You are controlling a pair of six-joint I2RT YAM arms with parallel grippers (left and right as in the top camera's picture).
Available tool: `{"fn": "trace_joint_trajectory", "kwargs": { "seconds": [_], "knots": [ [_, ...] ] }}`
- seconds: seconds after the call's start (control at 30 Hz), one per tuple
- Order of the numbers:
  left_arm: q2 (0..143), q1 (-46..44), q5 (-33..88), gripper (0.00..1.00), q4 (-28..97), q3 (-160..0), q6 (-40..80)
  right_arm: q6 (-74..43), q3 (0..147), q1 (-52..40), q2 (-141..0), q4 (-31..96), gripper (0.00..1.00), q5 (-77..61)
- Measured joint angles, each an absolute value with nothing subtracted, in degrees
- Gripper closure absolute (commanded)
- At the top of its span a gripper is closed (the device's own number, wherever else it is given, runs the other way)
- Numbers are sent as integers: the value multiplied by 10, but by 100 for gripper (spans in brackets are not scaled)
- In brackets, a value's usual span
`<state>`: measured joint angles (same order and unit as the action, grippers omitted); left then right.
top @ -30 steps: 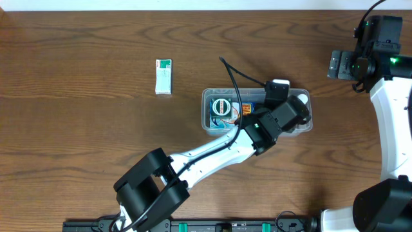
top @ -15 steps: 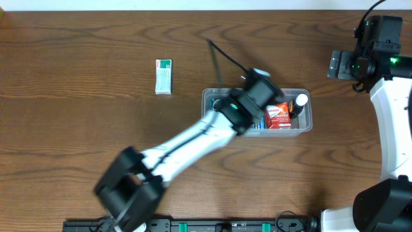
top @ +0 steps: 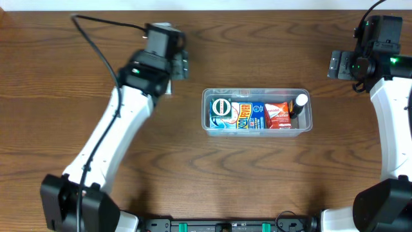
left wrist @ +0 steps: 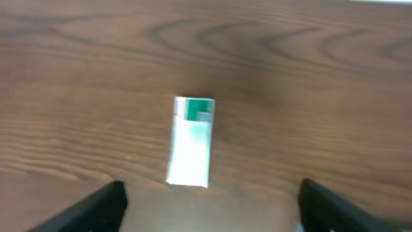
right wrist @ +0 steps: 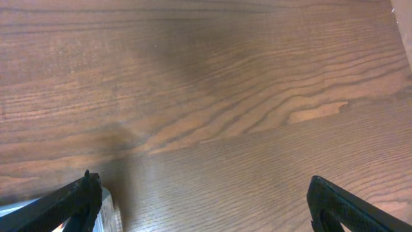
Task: Pack container
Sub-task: 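Release the red box and move the left gripper to the leaflet, then lower the left gripper and grasp the white-green Panadol leaflet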
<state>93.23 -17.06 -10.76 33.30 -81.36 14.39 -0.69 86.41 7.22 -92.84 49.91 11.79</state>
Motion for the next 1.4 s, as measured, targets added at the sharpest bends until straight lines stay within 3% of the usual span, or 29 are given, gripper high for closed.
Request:
{"fn": "trace_joint_trajectory", "kwargs": {
  "seconds": [0.27, 0.9, 1.03, 1.2, 1.4],
  "knots": [
    [1003, -111, -89, 2, 293, -814, 142, -7, 864, 72, -928, 499, 1, 118],
    [1169, -110, -46, 2, 238, -814, 87, -7, 864, 72, -928, 499, 1, 118],
    [1184, -110, -46, 10, 232, -814, 86, -7, 864, 72, -928, 499, 1, 118],
    [1189, -110, -44, 11, 224, -814, 83, -7, 864, 72, -928, 499, 1, 118],
    [1189, -110, -44, 28, 211, -814, 78, -7, 864, 72, -928, 499, 1, 118]
  ]
}}
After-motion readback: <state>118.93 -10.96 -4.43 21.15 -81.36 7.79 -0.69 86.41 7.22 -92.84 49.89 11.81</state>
